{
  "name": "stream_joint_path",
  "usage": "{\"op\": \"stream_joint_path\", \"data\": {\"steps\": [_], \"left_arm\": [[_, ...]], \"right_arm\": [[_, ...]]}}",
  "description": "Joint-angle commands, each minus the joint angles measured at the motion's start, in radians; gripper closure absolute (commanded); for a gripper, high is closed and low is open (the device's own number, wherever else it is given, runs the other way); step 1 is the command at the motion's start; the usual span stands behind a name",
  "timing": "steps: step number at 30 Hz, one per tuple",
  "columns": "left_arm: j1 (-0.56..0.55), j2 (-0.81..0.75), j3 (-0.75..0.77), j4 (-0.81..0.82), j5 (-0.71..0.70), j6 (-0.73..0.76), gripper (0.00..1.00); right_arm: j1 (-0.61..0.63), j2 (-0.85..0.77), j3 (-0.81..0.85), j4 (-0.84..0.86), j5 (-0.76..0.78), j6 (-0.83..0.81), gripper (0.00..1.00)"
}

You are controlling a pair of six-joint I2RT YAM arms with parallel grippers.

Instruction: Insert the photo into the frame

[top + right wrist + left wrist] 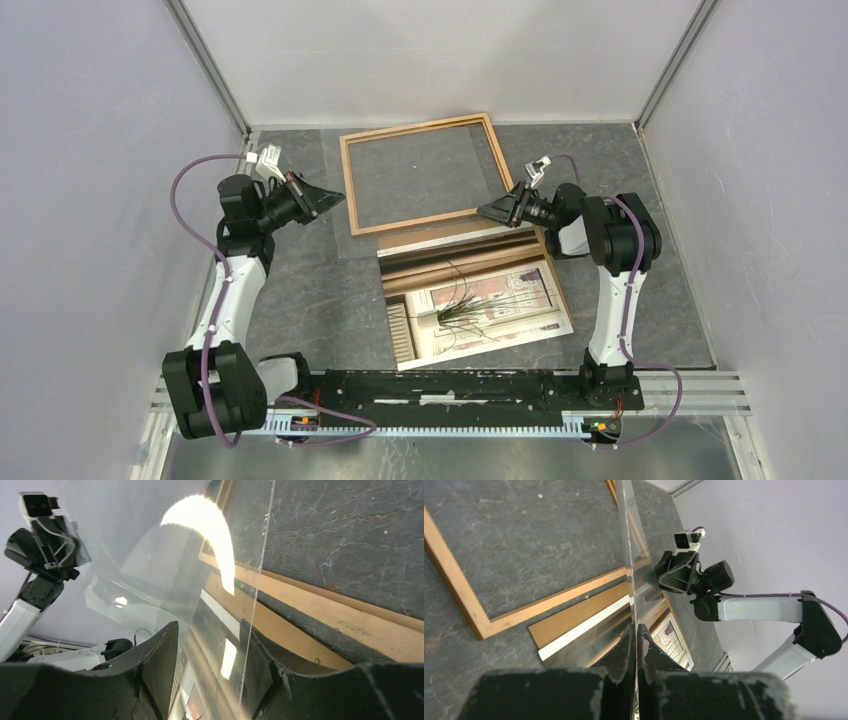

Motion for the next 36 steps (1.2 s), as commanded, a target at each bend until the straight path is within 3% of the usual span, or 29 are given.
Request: {"op": "stream_joint_path", "data": {"steps": [1,7,14,20,25,29,31,36], "left_arm": [[-0.016,-0.044,-0.017,0.134,0.094,-0.007,0.98],[-0.022,-0.044,-0.025,0.135,0.086,-0.014,0.98],[-0.022,-0.031,-0.030,0.123,0.070,-0.026,0.98],[-0.021,-0.028,-0.025,0.124,0.078,-0.025,0.98],[-0.022,-0.022,-0.025,0.127,0.069,-0.035,0.98],[-0.022,-0.011,-0.023,0.083,0.003,-0.042,0.90],[-0.022,-0.001,-0.014,0.013,-0.078,-0.045,0.77],[-0.020,0.040,0.021,-0.051,-0.229,-0.073,0.58]], "right_arm": [[0.014,-0.038,0.041,-0.093,-0.008,-0.120,0.47],[0.028,-0.040,0.048,-0.018,-0.009,-0.073,0.55],[0.034,-0.041,0.028,0.224,-0.028,0.088,0.51],[0.036,-0.044,0.038,0.153,-0.017,0.042,0.54],[0.040,-0.055,0.046,0.070,0.000,-0.019,0.70],[0.040,-0.097,0.060,-0.124,0.033,-0.168,0.89],[0.039,-0.121,0.079,-0.237,0.056,-0.252,1.00],[0.040,-0.138,0.170,-0.441,0.115,-0.377,1.00]]}}
